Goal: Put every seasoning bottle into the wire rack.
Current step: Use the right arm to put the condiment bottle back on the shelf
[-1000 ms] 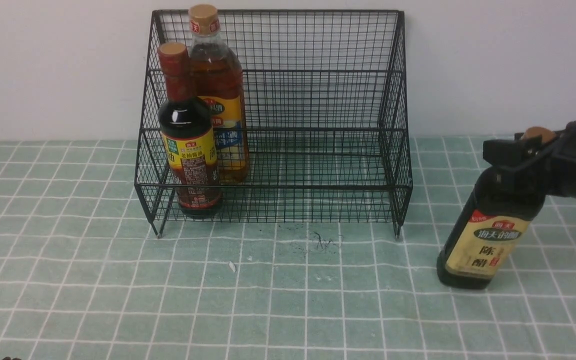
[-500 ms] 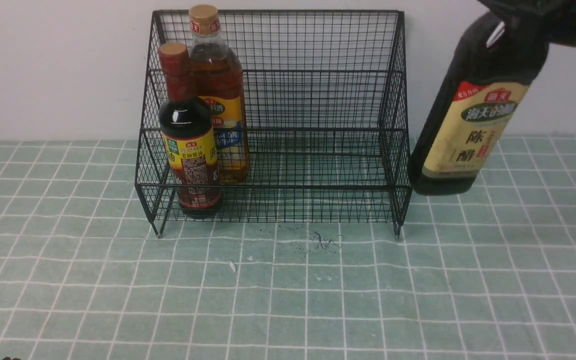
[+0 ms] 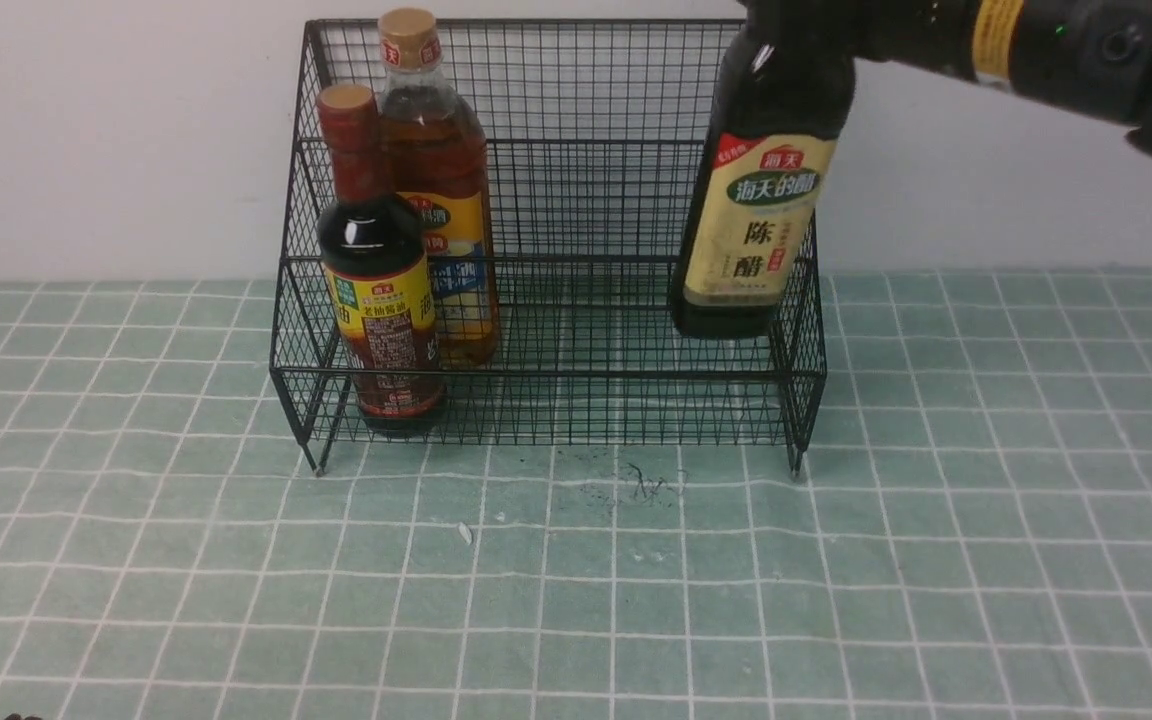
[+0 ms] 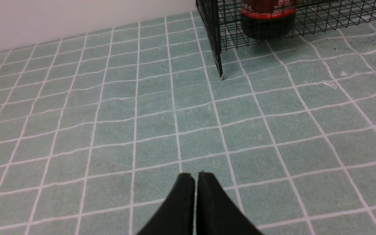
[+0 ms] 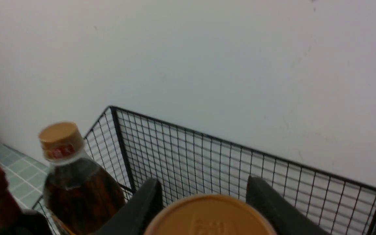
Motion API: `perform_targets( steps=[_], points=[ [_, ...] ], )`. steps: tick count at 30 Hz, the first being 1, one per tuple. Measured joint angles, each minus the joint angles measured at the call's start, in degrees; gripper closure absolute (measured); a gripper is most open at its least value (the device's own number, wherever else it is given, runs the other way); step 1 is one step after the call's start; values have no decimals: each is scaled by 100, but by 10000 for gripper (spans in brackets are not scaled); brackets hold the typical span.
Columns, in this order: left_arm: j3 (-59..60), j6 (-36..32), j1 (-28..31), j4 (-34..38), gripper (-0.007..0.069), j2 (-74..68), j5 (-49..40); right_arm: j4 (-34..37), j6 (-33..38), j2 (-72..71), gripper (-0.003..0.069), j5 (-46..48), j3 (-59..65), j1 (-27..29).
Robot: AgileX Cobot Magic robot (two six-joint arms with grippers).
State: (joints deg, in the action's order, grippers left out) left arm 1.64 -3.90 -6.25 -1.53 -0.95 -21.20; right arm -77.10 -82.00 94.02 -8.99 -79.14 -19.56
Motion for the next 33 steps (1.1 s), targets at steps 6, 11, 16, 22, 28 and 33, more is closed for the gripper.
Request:
perform_targets(
  steps=[6, 11, 16, 22, 28, 33],
  points=[
    [0, 0, 0, 0, 631, 0, 0, -146, 12, 385, 347, 77, 5, -97],
    [0, 0, 0, 0, 631, 0, 0, -807, -277, 654, 347, -102, 5, -208],
    [0, 0, 0, 0, 631, 0, 0, -1297, -948, 803, 347, -189, -27, -220],
    [0, 0, 0, 0, 631, 0, 0, -1837, -1510, 821, 347, -162, -71, -220],
    [0, 0, 0, 0, 631, 0, 0, -1907, -1793, 821, 320, -138, -74, -220],
    [0, 0, 0, 0, 631, 0, 0, -1912, -2006, 762, 221, -166, -74, -220]
  ],
)
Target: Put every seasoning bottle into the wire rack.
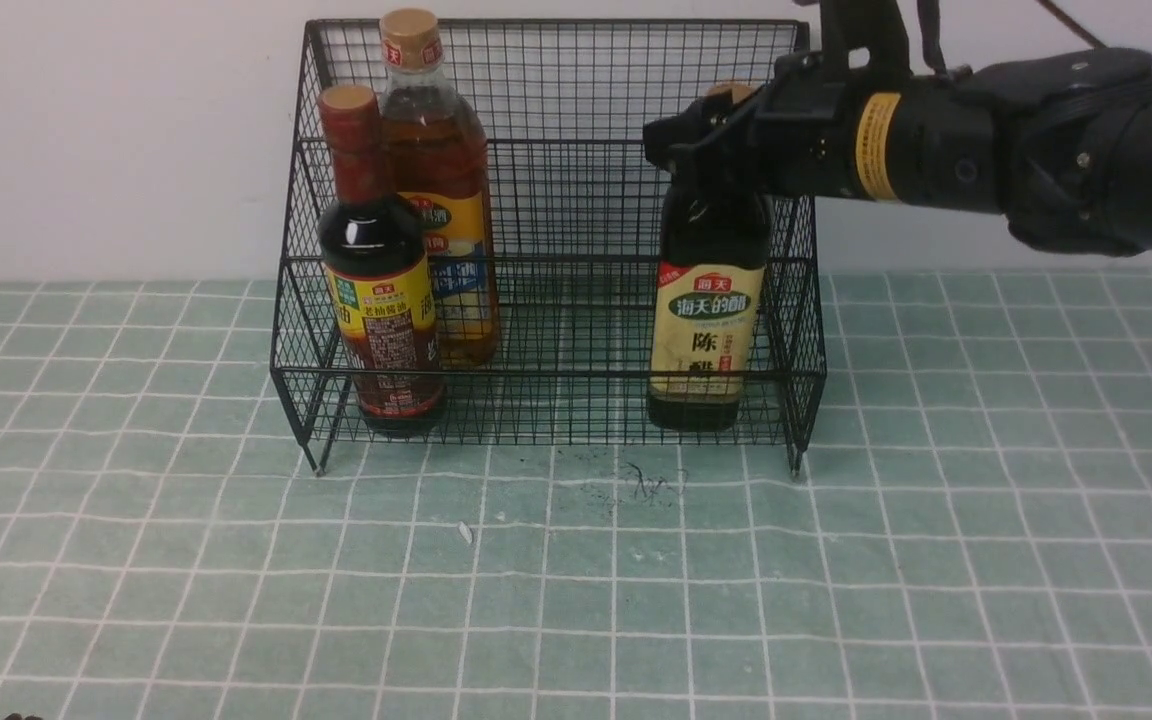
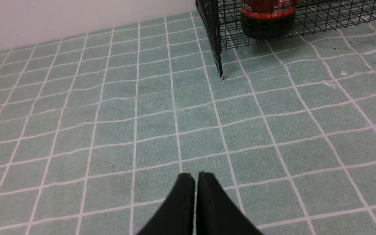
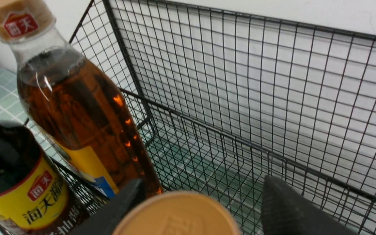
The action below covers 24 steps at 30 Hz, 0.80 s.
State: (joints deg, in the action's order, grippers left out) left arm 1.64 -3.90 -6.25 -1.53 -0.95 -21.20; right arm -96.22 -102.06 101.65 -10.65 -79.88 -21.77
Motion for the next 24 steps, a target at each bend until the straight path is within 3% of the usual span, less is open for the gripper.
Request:
perform_targets(
  steps=[5, 15, 19, 22, 23, 24],
  points=[
    [0, 0, 0, 0, 631, 0, 0, 0, -76, -304, 193, 25, 0, 0],
    [0, 0, 0, 0, 631, 0, 0, -213, -81, -1430, 211, -23, 5, 0],
    [0, 0, 0, 0, 631, 0, 0, -390, 491, -2072, 319, -89, 5, 0],
    [0, 0, 0, 0, 631, 0, 0, -403, 2020, -2521, 456, 37, 5, 0],
    [0, 0, 0, 0, 631, 0, 0, -403, 2125, -2543, 475, 55, 5, 0],
    [0, 0, 0, 0, 631, 0, 0, -403, 2913, -2677, 531, 217, 5, 0]
  ],
)
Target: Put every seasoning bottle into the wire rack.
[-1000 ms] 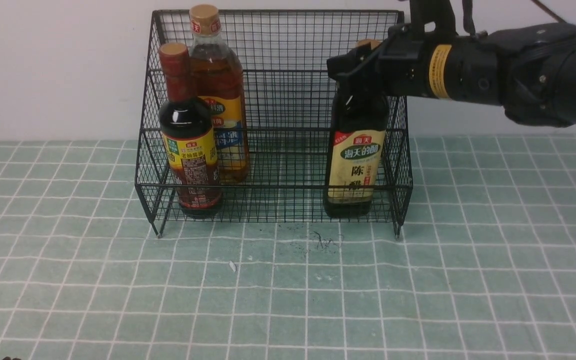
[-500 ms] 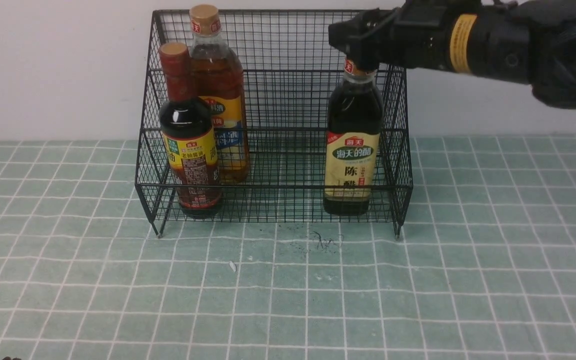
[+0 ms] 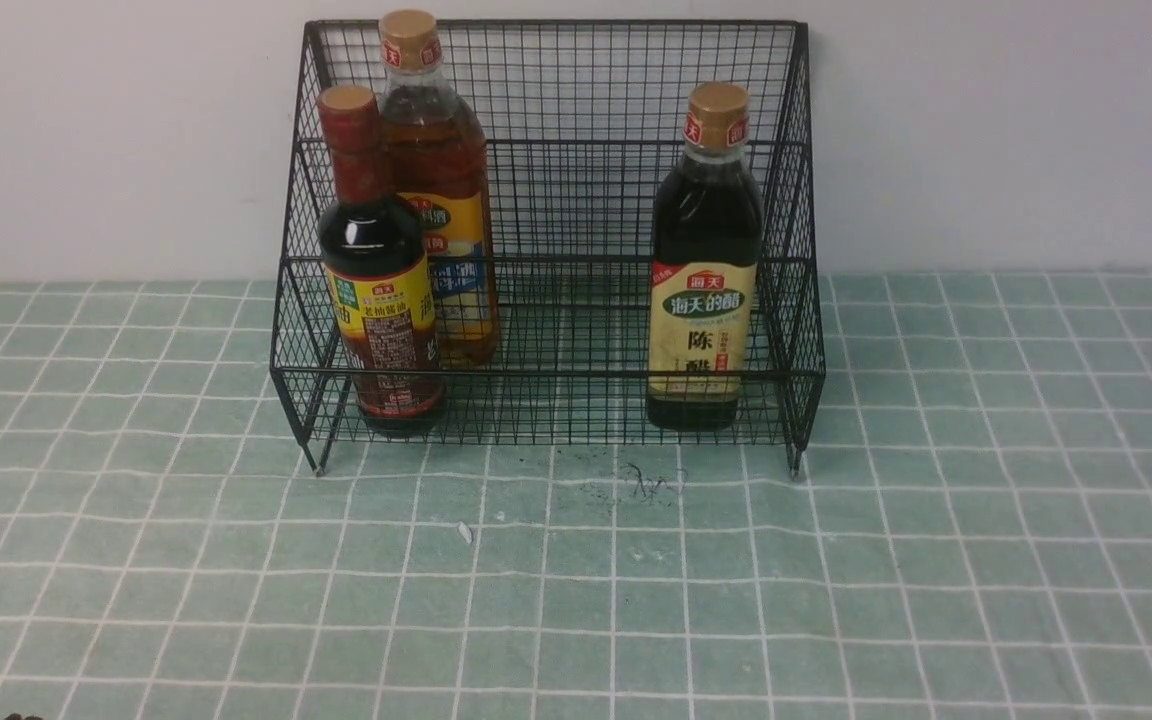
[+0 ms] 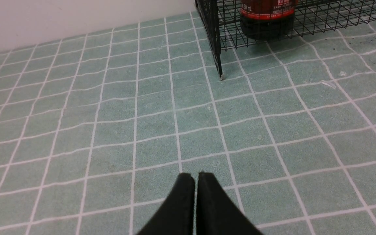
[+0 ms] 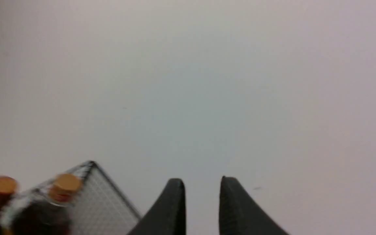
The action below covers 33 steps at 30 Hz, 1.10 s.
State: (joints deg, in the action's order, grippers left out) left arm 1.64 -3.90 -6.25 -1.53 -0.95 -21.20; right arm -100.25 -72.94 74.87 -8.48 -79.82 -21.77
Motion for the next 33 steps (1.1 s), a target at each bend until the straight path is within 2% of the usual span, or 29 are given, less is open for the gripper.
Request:
perform_targets(
  steps=[2, 4, 6, 8, 9, 11, 12, 13, 14, 15, 16, 17, 19, 20, 21, 22, 25, 28, 31, 33],
  points=[
    [0, 0, 0, 0, 631, 0, 0, 0, 1176, -143, 613, 435, 0, 0],
    [0, 0, 0, 0, 631, 0, 0, 30, 2095, -217, 651, 1069, 0, 0],
    [0, 0, 0, 0, 631, 0, 0, 241, 2633, -244, 665, 1730, 0, 0],
    [0, 0, 0, 0, 631, 0, 0, 1087, 2834, -244, 671, 2824, 0, 0],
    [0, 0, 0, 0, 631, 0, 0, 1194, 2851, -244, 671, 2933, 0, 0],
    [0, 0, 0, 0, 631, 0, 0, 2969, 2928, -250, 672, 4441, -5, 0],
    [0, 0, 0, 0, 631, 0, 0, 3126, 2941, -250, 673, 4558, -5, 0],
    [0, 0, 0, 0, 631, 0, 0, 4592, 3166, -255, 673, 5504, -5, 0],
    [0, 0, 0, 0, 631, 0, 0, 4755, 3210, -255, 673, 5590, -5, 6],
    [0, 0, 0, 0, 631, 0, 0, 5887, 3644, -255, 673, 6042, 1, 6],
    [0, 0, 0, 0, 631, 0, 0, 6675, 4164, -249, 673, 6193, 6, 6],
    [0, 0, 0, 0, 631, 0, 0, 7581, 4653, -244, 673, 6216, 12, 6],
    [0, 0, 0, 0, 631, 0, 0, 8774, 5603, -271, 673, 6052, 12, 1],
    [0, 0, 0, 0, 631, 0, 0, 9004, 5688, -287, 673, 6000, 12, 1],
    [0, 0, 0, 0, 631, 0, 0, 9789, 6331, -398, 673, 5808, 12, 1],
    [0, 0, 0, 0, 631, 0, 0, 10155, 6594, -510, 673, 5719, 12, 1],
    [0, 0, 0, 0, 631, 0, 0, 10676, 6961, -940, 673, 5517, 19, 1],
    [0, 0, 0, 0, 631, 0, 0, 10794, 7026, -1496, 673, 5087, 264, 1],
    [0, 0, 0, 0, 631, 0, 0, 10821, 6999, -2050, 673, 4359, 848, 1],
    [0, 0, 0, 0, 631, 0, 0, 10821, 6928, -2669, 673, 3470, 1772, 1]
  ],
)
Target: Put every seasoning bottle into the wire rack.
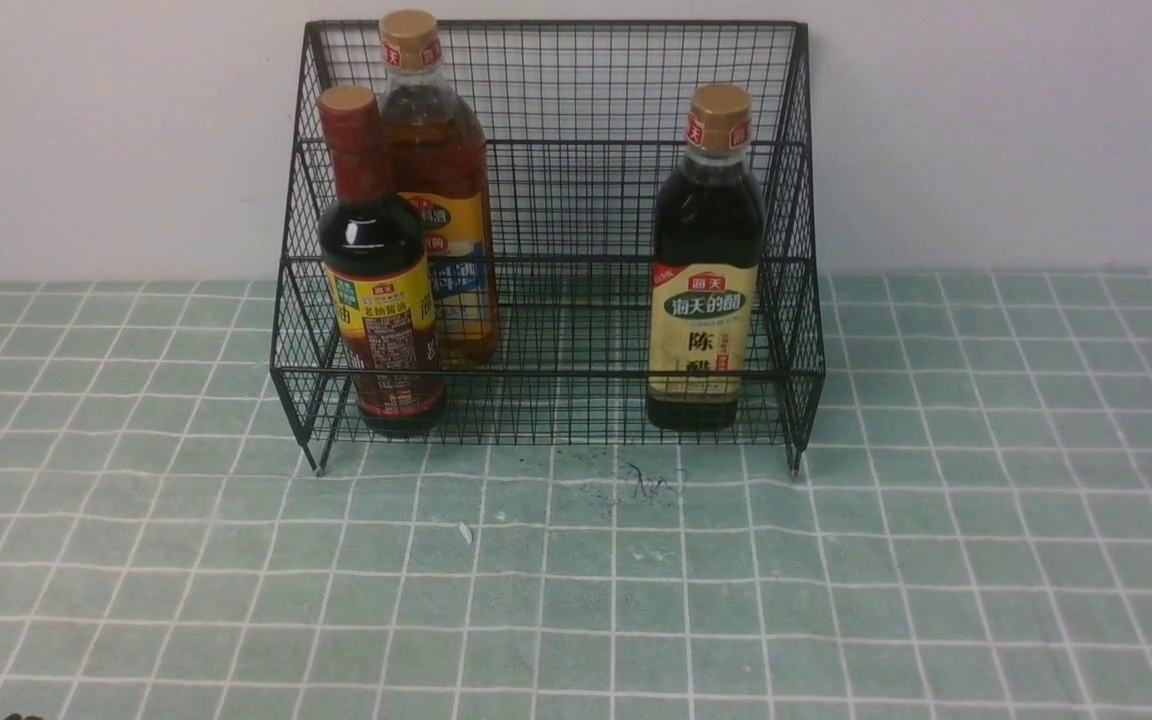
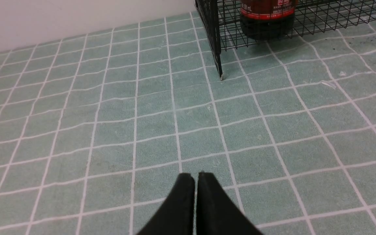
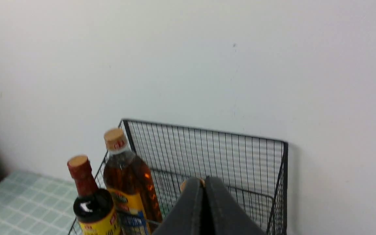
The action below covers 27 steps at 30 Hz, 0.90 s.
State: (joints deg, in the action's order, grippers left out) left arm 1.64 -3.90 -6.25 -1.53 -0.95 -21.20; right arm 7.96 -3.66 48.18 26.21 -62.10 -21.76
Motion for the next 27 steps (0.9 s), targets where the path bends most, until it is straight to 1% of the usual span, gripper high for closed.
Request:
perform_targets(
  steps=[3, 5, 6, 7, 9, 13, 19, 23, 26, 27],
  points=[
    [0, 0, 0, 0, 631, 0, 0, 7, -16, -614, 673, -1137, 1043, 0],
    [0, 0, 0, 0, 631, 0, 0, 14, -16, -952, 673, -1686, 1654, 0],
    [0, 0, 0, 0, 631, 0, 0, 13, -16, -1022, 673, -1742, 1707, 0],
    [0, 0, 0, 0, 631, 0, 0, 13, -16, -1272, 673, -2152, 2134, 0],
    [0, 0, 0, 0, 631, 0, 0, 21, -16, -1500, 673, -2395, 2448, 0],
    [0, -5, 0, 0, 631, 0, 0, -81, 18, -1808, 673, -2468, 3019, 0],
    [0, -5, 0, 0, 631, 0, 0, -1067, 602, -1889, 673, -2322, 3477, 0],
    [0, -5, 0, 0, 631, 5, 0, -1237, 570, -2200, 673, -2059, 3740, 17],
    [0, -5, 0, -6, 631, 11, 0, -1254, 497, -2569, 673, -1941, 3998, 234],
    [0, -5, 0, -6, 631, 11, 0, -1254, 416, -2800, 673, -1908, 4214, 506]
  ],
)
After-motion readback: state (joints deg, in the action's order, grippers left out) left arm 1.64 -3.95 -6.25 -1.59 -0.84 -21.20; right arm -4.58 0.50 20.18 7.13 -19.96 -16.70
